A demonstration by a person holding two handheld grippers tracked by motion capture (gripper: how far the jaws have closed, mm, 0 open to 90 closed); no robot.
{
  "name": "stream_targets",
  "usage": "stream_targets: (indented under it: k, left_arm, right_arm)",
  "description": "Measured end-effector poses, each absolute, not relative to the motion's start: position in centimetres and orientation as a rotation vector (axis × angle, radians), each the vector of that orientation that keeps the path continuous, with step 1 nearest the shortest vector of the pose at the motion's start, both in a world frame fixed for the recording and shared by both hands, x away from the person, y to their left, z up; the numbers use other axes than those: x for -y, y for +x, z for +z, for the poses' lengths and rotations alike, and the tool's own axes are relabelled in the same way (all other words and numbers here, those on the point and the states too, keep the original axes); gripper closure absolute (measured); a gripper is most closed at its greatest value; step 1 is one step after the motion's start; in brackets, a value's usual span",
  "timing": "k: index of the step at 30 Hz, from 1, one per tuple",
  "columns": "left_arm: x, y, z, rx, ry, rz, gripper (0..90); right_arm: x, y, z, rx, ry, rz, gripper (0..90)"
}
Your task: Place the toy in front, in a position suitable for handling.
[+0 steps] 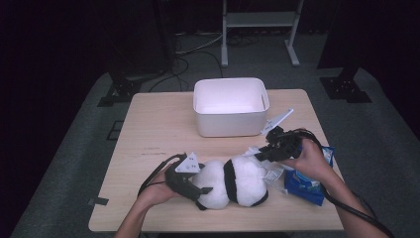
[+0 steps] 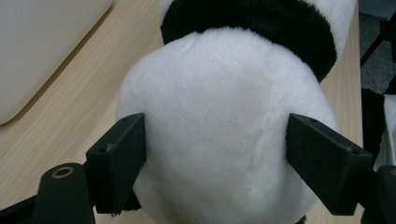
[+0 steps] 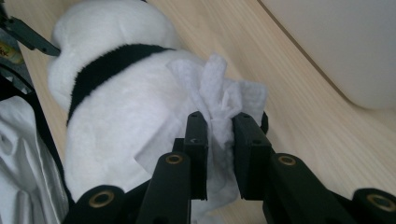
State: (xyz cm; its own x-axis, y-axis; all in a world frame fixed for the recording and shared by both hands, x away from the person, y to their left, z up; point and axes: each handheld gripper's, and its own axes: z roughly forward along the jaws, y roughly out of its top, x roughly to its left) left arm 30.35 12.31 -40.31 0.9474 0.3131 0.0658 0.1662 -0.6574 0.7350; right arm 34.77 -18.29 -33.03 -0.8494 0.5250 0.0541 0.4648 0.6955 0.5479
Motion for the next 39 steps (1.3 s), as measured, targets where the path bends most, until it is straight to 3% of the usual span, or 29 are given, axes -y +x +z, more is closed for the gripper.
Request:
stream_targets:
  k: [22, 39]
  left_arm:
    - [-11.1, 30.2, -40.5, -0.359, 2.277, 0.246, 18.2]
    - [-12.3, 30.6, -40.1, -0.396, 2.257, 0.222, 11.9]
  right_arm:
    - [10.0, 32.4, -33.2, -2.926, 0.502, 0.815, 75.7]
    - [16.2, 32.1, -33.5, -2.822, 0.683, 0.771, 75.4]
